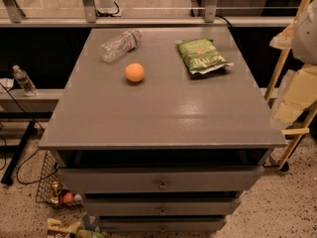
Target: Pick green jalapeno chip bag
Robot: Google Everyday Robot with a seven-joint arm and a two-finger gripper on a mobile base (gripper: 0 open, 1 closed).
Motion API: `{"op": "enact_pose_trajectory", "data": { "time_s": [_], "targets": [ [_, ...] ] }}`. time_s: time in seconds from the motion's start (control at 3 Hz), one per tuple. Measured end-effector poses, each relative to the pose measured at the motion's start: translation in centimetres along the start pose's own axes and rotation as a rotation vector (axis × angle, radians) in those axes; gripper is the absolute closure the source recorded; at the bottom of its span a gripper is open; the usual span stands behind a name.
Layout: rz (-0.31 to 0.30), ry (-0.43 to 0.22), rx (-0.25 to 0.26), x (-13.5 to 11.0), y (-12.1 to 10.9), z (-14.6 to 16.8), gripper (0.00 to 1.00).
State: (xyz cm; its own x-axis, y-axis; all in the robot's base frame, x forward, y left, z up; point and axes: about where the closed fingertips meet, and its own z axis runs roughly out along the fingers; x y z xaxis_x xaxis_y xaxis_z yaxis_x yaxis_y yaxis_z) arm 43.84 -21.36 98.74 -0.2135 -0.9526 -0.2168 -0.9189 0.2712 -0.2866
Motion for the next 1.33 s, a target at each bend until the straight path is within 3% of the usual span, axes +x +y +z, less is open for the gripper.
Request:
{"op": "enact_pose_trajectory", "data": {
  "time_s": [0.67,1.0,1.33],
  "targets": [
    [0.005,-0.013,0.004,-0.1,-0.3,0.0,0.0],
    [0.068,-0.127,-0.039,-1.3,-4.6,4.4,0.0],
    [0.182,-0.235,-0.048,-2.9,-9.1,9.4,0.0]
  ]
}}
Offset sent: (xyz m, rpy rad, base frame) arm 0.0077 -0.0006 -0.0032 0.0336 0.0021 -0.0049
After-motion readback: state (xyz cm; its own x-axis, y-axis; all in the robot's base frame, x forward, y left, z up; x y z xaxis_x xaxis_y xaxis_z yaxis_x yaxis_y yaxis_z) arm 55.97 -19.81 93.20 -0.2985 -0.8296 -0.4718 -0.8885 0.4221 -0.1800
